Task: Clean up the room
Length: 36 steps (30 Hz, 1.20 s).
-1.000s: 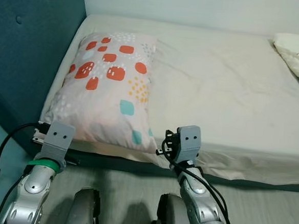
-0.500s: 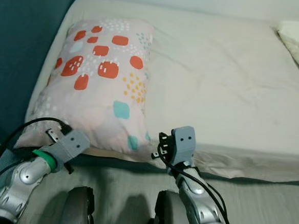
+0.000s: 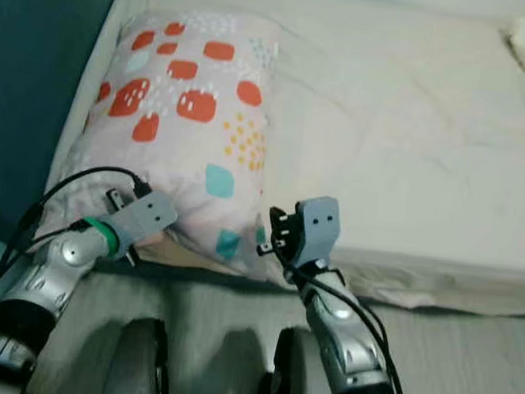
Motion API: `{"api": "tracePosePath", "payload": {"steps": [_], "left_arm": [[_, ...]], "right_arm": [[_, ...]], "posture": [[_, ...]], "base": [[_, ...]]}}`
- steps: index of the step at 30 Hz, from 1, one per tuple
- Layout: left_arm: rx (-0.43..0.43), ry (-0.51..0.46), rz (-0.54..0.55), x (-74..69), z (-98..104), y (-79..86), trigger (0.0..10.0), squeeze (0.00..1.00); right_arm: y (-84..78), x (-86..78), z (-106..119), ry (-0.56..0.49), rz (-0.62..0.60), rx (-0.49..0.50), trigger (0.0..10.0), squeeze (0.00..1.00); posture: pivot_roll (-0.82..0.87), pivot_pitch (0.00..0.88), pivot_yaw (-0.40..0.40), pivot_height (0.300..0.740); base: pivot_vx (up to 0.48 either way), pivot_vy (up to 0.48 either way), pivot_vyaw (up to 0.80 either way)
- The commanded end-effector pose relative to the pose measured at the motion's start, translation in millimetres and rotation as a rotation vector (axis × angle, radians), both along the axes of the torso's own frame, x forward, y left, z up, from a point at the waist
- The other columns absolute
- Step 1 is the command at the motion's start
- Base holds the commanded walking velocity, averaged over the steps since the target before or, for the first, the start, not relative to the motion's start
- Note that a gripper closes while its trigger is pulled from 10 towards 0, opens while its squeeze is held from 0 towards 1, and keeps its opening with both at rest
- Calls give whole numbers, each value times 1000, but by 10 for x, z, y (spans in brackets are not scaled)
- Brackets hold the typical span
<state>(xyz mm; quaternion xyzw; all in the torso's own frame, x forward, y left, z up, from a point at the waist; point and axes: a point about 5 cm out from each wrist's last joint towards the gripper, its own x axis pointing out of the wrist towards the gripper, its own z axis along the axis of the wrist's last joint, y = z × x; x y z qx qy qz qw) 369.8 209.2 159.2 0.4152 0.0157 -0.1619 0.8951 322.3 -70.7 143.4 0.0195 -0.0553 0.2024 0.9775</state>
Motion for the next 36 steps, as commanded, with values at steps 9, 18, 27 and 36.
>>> {"api": "tracePosePath", "payload": {"steps": [9, 18, 27, 36], "left_arm": [[-243, 2, -119, 15, 47, -280, 10000, 0], [-498, 244, -375, -936, -234, -592, 10000, 0], [-487, -278, -58, -1053, 309, -454, 10000, 0], [-617, -399, 167, -995, 381, -236, 10000, 1000]], "right_arm": [[-44, 22, -79, 29, -54, -35, 10000, 0], [-38, 121, -45, 24, -99, -60, 10000, 0], [-215, 125, 127, -56, -128, 21, 10000, 0], [-281, 90, 177, -84, -141, 68, 10000, 1000]], "posture": [[26, 312, -4, 606], [63, 281, 4, 606], [131, 225, -22, 606], [136, 189, -39, 606]], "base": [[0, 0, 0], [0, 0, 0], [0, 0, 0], [0, 0, 0]]}}
